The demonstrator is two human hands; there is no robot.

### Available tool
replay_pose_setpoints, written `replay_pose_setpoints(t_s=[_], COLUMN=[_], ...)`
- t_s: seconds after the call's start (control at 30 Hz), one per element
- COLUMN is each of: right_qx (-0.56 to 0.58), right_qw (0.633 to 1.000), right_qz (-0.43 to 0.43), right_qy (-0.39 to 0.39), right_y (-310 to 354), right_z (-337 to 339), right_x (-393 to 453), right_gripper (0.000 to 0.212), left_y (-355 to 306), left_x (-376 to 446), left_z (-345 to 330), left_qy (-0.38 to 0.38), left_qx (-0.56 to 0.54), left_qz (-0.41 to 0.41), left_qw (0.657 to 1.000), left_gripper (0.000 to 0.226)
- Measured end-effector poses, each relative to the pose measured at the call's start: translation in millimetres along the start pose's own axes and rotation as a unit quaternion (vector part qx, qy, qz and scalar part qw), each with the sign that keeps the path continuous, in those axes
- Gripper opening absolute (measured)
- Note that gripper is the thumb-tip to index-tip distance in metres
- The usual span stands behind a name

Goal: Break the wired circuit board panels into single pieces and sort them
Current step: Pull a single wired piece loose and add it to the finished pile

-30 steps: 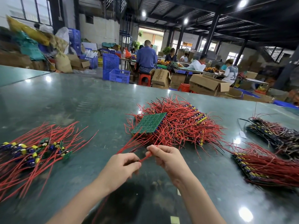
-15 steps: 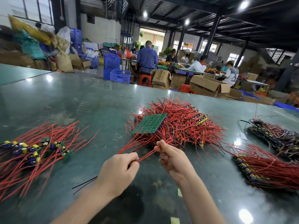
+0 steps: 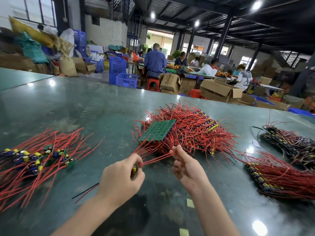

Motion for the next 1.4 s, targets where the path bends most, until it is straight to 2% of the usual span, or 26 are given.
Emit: replay_pose_setpoints(t_s=[0.1,0.2,0.37,0.47,0.6,0.7,0.8,0.83,0.9,0.97,1.0,1.03,1.1,1.17,1.27,1.33,1.4], right_qx=[-0.008,-0.038,-0.063,-0.062,-0.042,-0.045,-0.052,-0.053,-0.055,-0.054,-0.054,-0.054,-0.072,-0.120,-0.230,-0.314,-0.326], right_qw=[1.000,0.999,0.998,0.998,0.999,0.999,0.999,0.999,0.998,0.998,0.998,0.998,0.997,0.992,0.965,0.933,0.926], right_qz=[0.015,0.016,0.005,-0.002,0.003,0.002,0.000,0.000,0.002,0.004,0.005,0.006,0.012,0.031,0.086,0.119,0.144], right_qy=[0.013,0.023,0.026,0.016,0.009,0.008,0.009,0.009,0.010,0.011,0.011,0.011,0.017,0.037,0.096,0.128,0.127], right_y=[0.8,-5.7,-15.3,-18.2,-18.0,-19.3,-20.3,-20.0,-19.4,-19.2,-18.6,-18.0,-17.2,-17.0,-20.5,-29.0,-32.4], right_z=[-5.1,-10.6,-15.5,-13.8,-13.2,-14.5,-16.1,-16.5,-17.3,-17.6,-17.8,-17.5,-19.0,-24.6,-43.3,-55.1,-60.4], right_x=[-0.3,-0.9,-2.6,-2.3,-2.6,-4.1,-5.6,-6.2,-7.4,-8.3,-8.8,-9.3,-10.5,-13.4,-23.3,-30.3,-33.9], right_gripper=[0.031,0.043,0.035,0.031,0.028,0.027,0.029,0.029,0.029,0.029,0.029,0.029,0.029,0.029,0.028,0.023,0.020], left_y=[6.7,16.1,36.3,47.2,67.9,100.9,122.7,122.4,107.0,88.7,80.2,72.7,72.6,72.7,59.9,47.2,41.5], left_x=[2.6,8.9,17.1,21.4,30.3,28.9,20.5,20.4,27.7,28.0,24.7,20.1,10.9,8.9,10.3,8.7,5.2], left_z=[0.9,8.4,20.8,30.3,54.8,84.1,108.0,108.8,90.8,48.5,23.8,2.6,-22.9,-18.7,-7.3,-5.0,-7.4], left_qy=[0.008,-0.021,-0.066,-0.092,-0.129,-0.170,-0.224,-0.235,-0.199,-0.085,-0.010,0.060,0.135,0.115,0.019,-0.024,-0.042], left_qx=[-0.078,-0.161,-0.191,-0.143,0.001,0.127,0.239,0.247,0.185,0.043,0.038,0.097,0.202,0.166,0.009,-0.090,-0.188], left_qz=[0.033,0.077,0.127,0.127,0.119,0.176,0.220,0.210,0.149,0.129,0.126,0.105,0.073,0.096,0.097,0.093,0.120], left_qw=[0.996,0.984,0.971,0.977,0.985,0.961,0.919,0.916,0.951,0.987,0.991,0.988,0.967,0.975,0.995,0.991,0.974], left_gripper=[0.041,0.039,0.031,0.028,0.016,0.013,0.031,0.037,0.033,0.023,0.027,0.035,0.039,0.029,0.022,0.024,0.029])
Point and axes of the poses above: each hand's wrist, its own x-axis towards the middle knuckle, its own z-axis out of the back of the hand, y = z × x, the point moved 9 cm from there along x, towards the middle knuckle, and after that the axes turned 7 degrees about -y, right-handed, at the moved point
